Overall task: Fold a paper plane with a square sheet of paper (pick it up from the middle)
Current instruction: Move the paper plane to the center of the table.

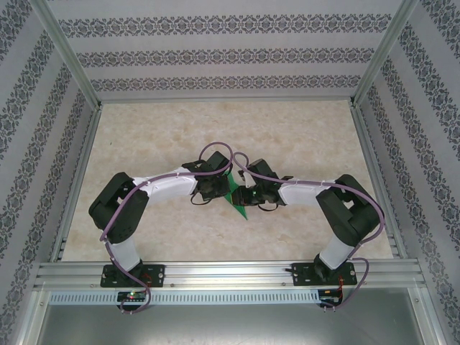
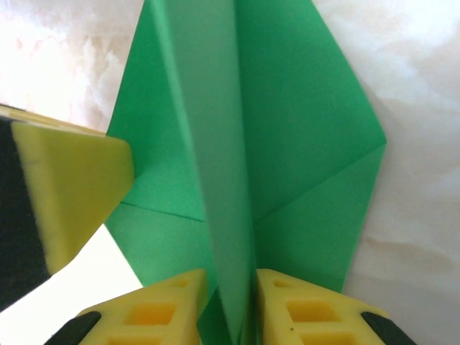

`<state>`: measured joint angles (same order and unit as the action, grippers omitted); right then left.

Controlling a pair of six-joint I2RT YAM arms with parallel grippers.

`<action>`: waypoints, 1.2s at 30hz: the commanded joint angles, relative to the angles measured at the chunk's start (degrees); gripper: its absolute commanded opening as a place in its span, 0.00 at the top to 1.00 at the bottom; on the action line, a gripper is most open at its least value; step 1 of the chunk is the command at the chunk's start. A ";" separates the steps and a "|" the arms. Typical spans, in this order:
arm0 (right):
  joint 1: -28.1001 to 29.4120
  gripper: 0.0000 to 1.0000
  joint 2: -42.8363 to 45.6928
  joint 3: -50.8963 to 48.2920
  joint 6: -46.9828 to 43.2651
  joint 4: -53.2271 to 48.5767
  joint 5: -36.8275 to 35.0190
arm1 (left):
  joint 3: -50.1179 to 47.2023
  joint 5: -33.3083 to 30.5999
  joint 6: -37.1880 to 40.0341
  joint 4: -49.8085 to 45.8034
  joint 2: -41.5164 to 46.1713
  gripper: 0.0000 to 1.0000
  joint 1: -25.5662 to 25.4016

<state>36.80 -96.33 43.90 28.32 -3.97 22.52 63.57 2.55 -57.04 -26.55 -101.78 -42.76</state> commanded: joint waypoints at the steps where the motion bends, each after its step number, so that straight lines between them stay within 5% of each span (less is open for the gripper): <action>1: 0.90 0.77 -1.24 1.66 -1.57 -1.17 -2.15 | 0.59 0.36 1.24 0.96 0.97 0.93 0.58; 16: 2.58 0.96 0.04 4.19 -2.04 -6.37 -7.23 | -0.47 1.32 1.60 2.66 3.00 0.92 0.58; 24: 2.34 1.00 3.60 9.34 -2.84 -16.70 -14.13 | -4.07 2.22 1.45 9.32 9.95 0.69 0.56; 28: 2.38 1.00 4.72 12.99 -2.14 -22.69 -23.09 | -4.44 -1.22 1.64 8.15 13.34 0.60 0.57; 36: 1.97 1.00 -0.06 21.78 2.92 -31.54 -34.23 | -8.79 -6.80 0.43 6.24 20.32 0.60 2.07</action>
<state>38.61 -93.65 62.04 28.56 -30.46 -5.21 57.25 -1.43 -55.88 -20.84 -83.85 -42.22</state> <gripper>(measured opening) 0.043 0.404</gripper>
